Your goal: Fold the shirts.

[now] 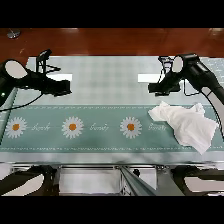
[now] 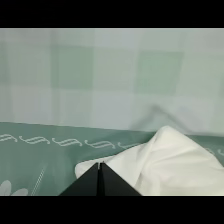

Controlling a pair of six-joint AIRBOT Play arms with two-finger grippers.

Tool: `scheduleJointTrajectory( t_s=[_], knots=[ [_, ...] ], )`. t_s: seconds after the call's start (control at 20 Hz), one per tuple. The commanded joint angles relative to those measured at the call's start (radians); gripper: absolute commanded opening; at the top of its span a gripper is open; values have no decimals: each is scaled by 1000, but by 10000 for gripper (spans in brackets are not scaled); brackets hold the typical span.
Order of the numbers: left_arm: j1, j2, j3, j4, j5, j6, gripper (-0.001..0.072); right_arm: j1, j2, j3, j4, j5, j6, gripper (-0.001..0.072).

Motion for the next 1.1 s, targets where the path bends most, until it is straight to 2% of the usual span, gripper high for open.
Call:
scheduleJointTrajectory(
  t_s=[0.0, 0.65, 0.75, 0.85, 0.9, 0.95, 1.0, 1.05],
  knots=[
    [1, 0, 0, 0, 0, 0, 23, 0, 0, 0, 0, 0, 0, 30],
    [1, 0, 0, 0, 0, 0, 24, 0, 0, 0, 3, -1, 1, 30],
    [1, 0, 0, 0, 8, 0, 23, 0, 0, 0, 5, -46, 1, 30],
    [1, -2, 0, 0, 107, 1, 24, 0, 0, 0, 3, -74, 1, 32],
    [1, -8, 0, 0, 153, 0, 25, 0, 0, 0, 2, -72, 1, 57],
    [1, -13, 0, 0, 168, 0, 69, 0, 0, 0, 0, -70, 1, 316],
    [3, -16, 0, 2, 180, 4, 404, -3, 8, 1, -15, -50, -21, 623],
    [9, -16, 6, 21, 169, 43, 692, -10, 23, 10, -54, -19, -29, 633]
  ],
)
